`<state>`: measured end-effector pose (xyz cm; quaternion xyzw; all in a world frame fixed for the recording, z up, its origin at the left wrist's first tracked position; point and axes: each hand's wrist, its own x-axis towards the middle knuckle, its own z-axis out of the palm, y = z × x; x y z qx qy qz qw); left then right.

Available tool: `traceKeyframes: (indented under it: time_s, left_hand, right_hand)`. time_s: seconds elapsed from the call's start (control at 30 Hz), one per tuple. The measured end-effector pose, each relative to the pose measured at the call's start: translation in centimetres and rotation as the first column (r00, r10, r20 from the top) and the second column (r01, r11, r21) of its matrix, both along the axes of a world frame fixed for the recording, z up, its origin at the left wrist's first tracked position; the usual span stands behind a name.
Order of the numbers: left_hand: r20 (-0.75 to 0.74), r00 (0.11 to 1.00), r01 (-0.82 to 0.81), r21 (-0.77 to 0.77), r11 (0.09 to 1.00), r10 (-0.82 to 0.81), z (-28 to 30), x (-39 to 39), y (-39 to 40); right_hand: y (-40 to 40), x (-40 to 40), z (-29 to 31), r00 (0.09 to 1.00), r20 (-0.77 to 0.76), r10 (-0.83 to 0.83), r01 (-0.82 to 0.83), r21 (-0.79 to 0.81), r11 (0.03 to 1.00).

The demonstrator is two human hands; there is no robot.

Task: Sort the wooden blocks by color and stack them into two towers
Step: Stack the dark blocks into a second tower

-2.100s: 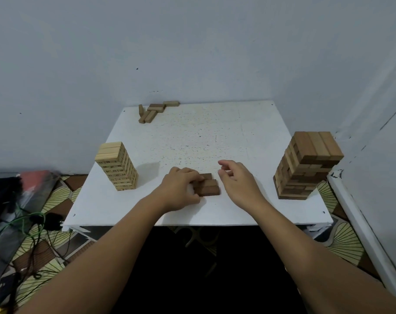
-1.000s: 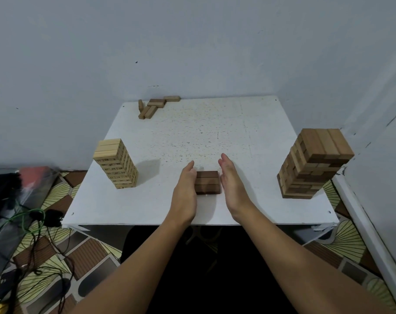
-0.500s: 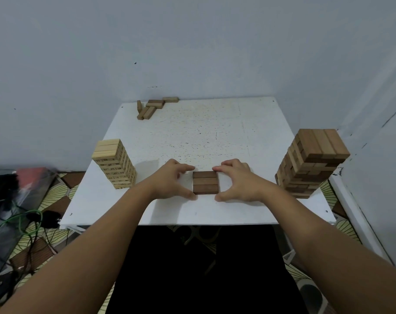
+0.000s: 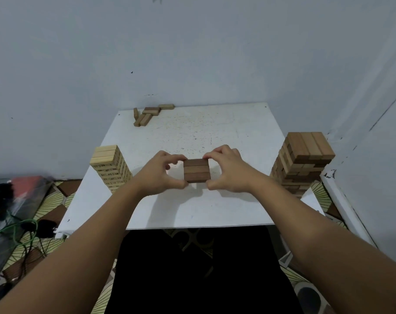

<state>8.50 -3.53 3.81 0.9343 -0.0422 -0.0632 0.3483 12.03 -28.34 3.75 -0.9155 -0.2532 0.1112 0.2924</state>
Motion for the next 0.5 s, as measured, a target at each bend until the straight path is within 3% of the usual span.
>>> traceKeyframes:
  time_s: [0.3,0.5]
  left_hand:
    - [0.209,0.977,-0.021,-0.074,0.997,0.036,8.4,0.2,-1.5]
    - [0.225,0.974,0.025,-0.128,0.991,0.005,10.7,1.2,-5.8]
  right_hand:
    - [-1.2,0.3,10.1,0.945,0.327,0.013,0.029,-0.124,0.992]
    - [-5.8,-0.2,13.6,0.938,0.342,-0.063,0.116,-0.138,0.984]
